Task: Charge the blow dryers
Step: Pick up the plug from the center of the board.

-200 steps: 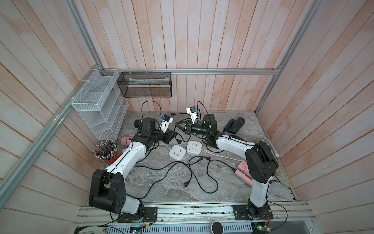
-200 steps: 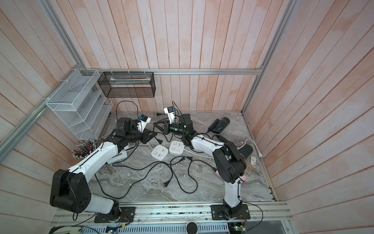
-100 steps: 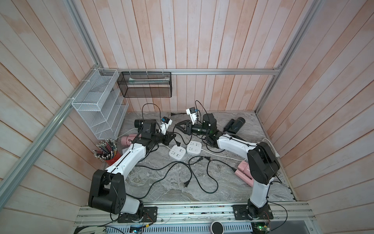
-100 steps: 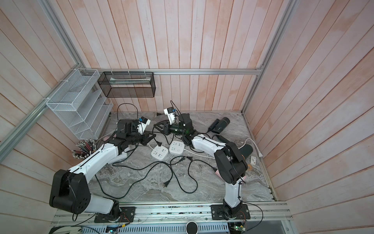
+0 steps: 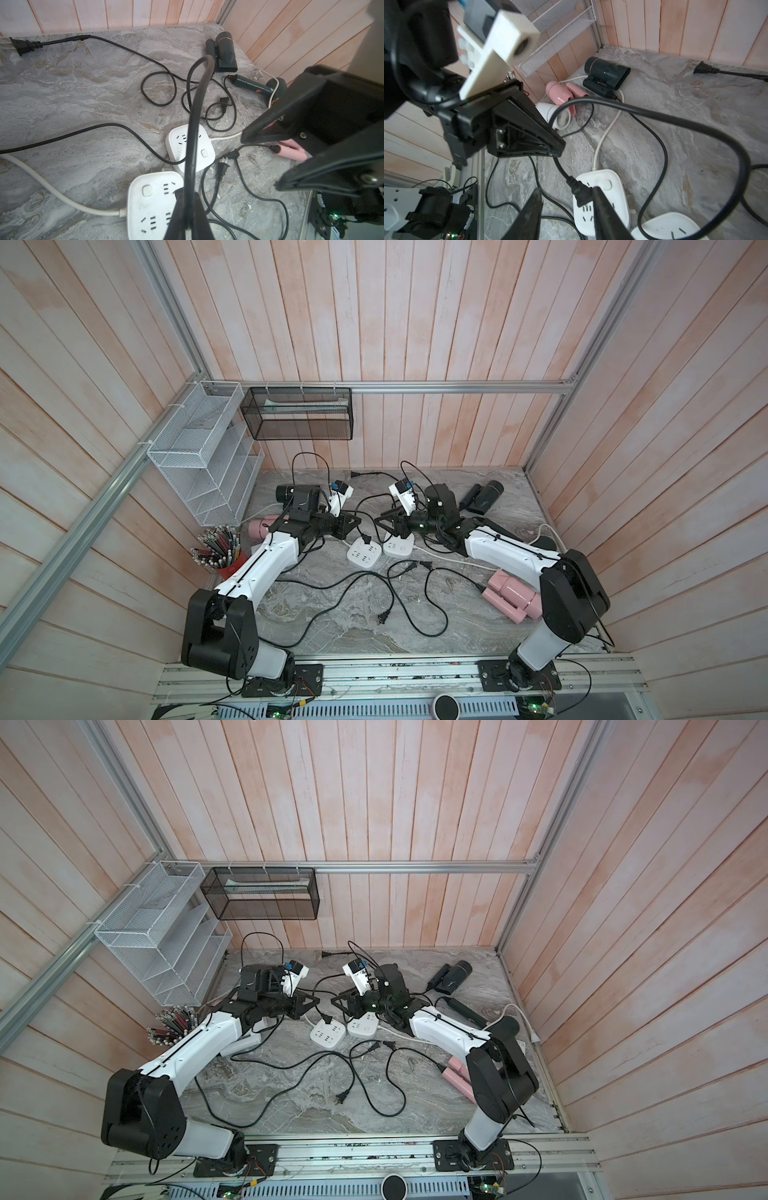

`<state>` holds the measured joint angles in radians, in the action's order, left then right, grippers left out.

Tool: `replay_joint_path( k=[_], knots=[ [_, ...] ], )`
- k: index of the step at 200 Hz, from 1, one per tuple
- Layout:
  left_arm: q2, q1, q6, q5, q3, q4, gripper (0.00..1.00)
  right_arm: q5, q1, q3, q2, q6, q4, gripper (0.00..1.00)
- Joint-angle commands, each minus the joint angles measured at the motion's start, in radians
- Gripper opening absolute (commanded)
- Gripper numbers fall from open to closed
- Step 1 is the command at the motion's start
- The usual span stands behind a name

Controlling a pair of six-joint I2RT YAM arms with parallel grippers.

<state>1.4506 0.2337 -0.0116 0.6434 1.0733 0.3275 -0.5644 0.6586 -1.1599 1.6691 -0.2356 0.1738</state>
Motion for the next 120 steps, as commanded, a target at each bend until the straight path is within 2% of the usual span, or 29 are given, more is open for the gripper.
replay_joint_path(
  k=[1, 120],
  knots=[
    [-0.022, -0.009, -0.049, 0.039, 0.053, 0.08, 0.03, 0.051, 0.024, -0.029, 0.019, 0.134, -0.112, 0.41],
    [-0.003, -0.013, -0.082, 0.092, 0.094, 0.13, 0.03, 0.104, 0.106, -0.146, 0.131, 0.209, -0.137, 0.4]
  ],
)
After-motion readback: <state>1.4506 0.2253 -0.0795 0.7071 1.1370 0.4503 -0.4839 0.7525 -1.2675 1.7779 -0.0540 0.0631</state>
